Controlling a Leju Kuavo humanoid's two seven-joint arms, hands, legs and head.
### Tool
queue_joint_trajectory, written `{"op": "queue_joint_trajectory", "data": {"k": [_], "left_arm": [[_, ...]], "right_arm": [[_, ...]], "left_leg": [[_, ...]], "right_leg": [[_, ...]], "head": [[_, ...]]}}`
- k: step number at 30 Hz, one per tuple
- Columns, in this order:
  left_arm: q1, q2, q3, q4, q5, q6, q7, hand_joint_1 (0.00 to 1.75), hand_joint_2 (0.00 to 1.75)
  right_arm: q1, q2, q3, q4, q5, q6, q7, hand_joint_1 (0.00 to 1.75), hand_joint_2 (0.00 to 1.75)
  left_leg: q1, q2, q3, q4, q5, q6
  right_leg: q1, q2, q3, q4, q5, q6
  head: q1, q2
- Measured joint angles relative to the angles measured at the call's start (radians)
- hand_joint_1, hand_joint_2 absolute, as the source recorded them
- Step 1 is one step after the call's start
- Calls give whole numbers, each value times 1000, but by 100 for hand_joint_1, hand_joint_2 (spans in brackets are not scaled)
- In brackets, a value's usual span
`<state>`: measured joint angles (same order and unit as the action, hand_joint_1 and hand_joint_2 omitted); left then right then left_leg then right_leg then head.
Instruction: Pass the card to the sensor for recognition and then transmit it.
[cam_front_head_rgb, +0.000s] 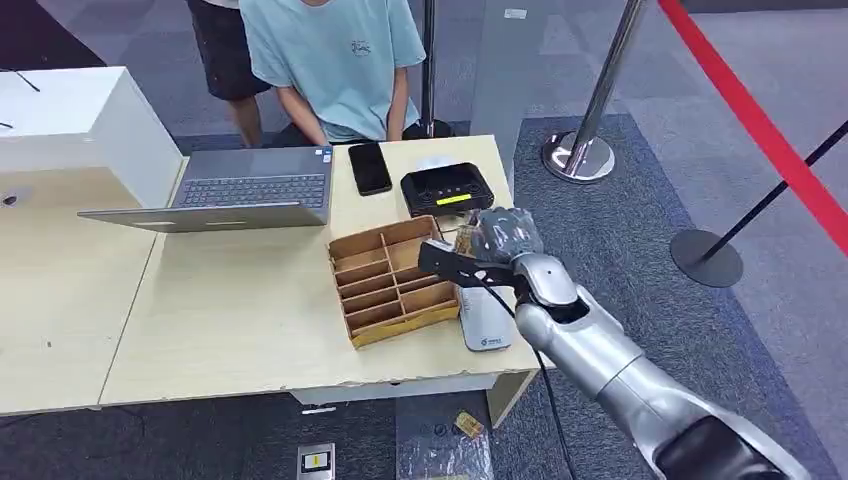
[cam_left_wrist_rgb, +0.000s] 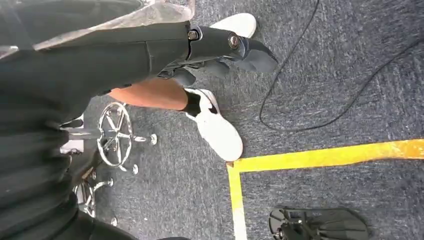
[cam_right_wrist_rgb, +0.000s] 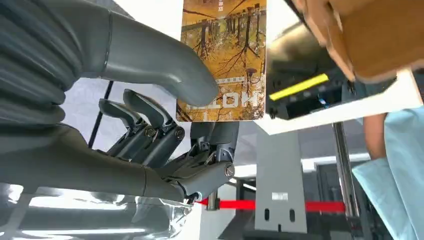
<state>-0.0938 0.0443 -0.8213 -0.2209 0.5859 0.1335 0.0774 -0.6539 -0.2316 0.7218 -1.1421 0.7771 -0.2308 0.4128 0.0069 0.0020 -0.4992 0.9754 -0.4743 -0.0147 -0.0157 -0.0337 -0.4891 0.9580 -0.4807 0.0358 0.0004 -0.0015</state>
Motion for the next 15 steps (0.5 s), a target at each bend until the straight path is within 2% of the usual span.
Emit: {"op": "queue_joint_trajectory", "data": {"k": [15], "left_arm": [[-1,0,-15,0,-6,0,-9,0,175]], "right_arm": [[-158,21,10,2,-5,39,-21,175,175]], "left_leg": [[0,0,0,0,0,0]], "right_leg": [[0,0,0,0,0,0]], "head": [[0,0]]}}
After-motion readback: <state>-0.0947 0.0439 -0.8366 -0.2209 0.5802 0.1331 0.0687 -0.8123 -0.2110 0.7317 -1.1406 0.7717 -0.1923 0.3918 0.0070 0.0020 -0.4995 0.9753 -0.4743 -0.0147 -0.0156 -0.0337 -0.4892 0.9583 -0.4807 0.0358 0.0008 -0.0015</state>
